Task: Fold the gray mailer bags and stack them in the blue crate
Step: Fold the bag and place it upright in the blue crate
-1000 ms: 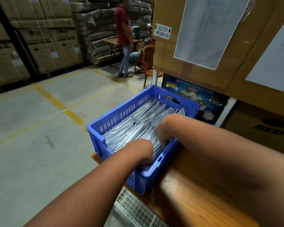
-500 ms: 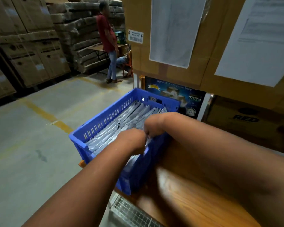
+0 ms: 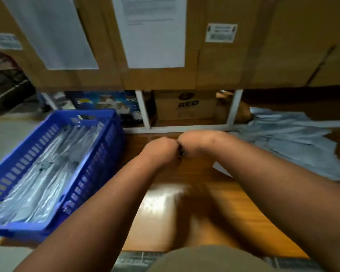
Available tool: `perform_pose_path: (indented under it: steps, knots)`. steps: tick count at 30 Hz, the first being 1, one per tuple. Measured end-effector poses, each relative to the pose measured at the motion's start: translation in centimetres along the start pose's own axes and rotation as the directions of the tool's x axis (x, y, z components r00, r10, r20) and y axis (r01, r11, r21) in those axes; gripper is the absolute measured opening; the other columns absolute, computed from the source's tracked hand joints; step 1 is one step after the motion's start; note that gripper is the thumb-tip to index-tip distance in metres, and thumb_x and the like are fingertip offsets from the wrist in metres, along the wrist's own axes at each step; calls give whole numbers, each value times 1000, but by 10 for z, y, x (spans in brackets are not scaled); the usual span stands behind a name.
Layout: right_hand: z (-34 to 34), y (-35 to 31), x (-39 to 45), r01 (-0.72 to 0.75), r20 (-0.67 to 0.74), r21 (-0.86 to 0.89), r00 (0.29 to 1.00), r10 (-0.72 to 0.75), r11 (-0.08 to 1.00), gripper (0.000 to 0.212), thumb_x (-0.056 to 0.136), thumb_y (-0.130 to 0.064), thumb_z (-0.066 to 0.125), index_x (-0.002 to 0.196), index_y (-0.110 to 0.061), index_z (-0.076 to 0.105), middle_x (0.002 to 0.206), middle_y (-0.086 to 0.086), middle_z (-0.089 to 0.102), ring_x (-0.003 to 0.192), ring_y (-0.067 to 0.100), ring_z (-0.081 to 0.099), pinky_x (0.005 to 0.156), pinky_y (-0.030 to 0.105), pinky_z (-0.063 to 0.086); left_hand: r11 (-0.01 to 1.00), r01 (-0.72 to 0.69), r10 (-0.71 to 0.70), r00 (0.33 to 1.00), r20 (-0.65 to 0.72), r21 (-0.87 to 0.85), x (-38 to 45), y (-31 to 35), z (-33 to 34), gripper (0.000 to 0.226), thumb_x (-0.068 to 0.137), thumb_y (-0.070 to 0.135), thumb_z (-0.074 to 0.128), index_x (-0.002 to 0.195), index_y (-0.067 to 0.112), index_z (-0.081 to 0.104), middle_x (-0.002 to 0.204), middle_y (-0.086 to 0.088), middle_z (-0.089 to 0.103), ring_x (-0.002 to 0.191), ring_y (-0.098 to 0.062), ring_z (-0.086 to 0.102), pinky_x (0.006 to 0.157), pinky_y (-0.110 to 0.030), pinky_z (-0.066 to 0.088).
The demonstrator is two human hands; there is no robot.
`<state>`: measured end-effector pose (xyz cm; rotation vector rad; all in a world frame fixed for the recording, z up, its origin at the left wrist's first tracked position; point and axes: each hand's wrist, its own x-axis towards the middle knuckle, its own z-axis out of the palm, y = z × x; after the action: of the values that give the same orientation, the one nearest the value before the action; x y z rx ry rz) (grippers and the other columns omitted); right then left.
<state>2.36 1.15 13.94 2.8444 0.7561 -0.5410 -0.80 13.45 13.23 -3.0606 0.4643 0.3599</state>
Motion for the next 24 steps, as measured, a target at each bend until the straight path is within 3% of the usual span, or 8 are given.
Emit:
perform_pose_path:
  steps: [2,4,7,10,13,17,21,24]
  knots:
    - [32,40,-30,-21,42,108,999,17,994,7,100,-30,67,93,-31,69,84,-8,64,73,17,60,70,34,45,997,-80,80,996,51,4,19,44,17,14,93,33,70,100,21,73,94,1,72,85,-22,68,72,-37,56]
    - [65,73,-57,-59,60,201,997,47,978,6,99,-30,66,98,-35,67,89,-7,64,79,19,61,71,34,45,989,-149,150,985,82,-15,32,83,35,12,96,33,68,96,21,71,89,3,67,83,-19,66,73,-36,59]
    - [115,120,-90,-143,18,254,990,143,957,17,100,-27,62,113,-32,71,98,-3,67,88,24,63,72,35,45,958,-285,284,958,49,22,52,139,65,24,97,41,64,111,23,71,100,1,69,93,-23,68,78,-41,61]
    - [157,160,-115,-222,-36,322,969,246,920,27,101,-34,60,125,-35,70,123,0,70,108,27,67,79,38,52,930,-367,366,930,25,28,75,183,90,41,93,45,64,131,31,66,113,0,70,104,-26,69,83,-43,61]
    - [187,193,-133,-263,-100,383,941,322,886,36,101,-42,57,136,-37,64,137,0,63,123,29,62,96,48,57,929,-368,366,929,48,45,95,210,108,62,91,42,69,149,30,52,134,-7,59,123,-31,57,94,-46,56]
    - [227,217,-138,-310,-79,361,929,360,879,54,96,-53,61,145,-29,56,144,5,55,128,32,58,102,44,52,939,-322,310,945,109,122,124,219,135,78,98,39,67,164,24,28,169,-13,28,153,-39,30,114,-56,45]
    - [258,218,-130,-280,-89,351,940,329,894,69,91,-63,65,151,-31,51,160,8,40,142,36,44,113,48,46,948,-313,298,936,189,56,144,215,155,85,100,54,62,169,28,19,176,-8,16,161,-33,17,128,-53,26]
    - [272,211,-120,-212,-113,387,955,274,897,70,91,-66,61,151,-32,50,162,6,39,147,34,38,116,51,44,945,-319,304,939,162,71,137,206,166,86,100,59,58,169,27,18,176,-9,17,161,-33,17,128,-53,26]
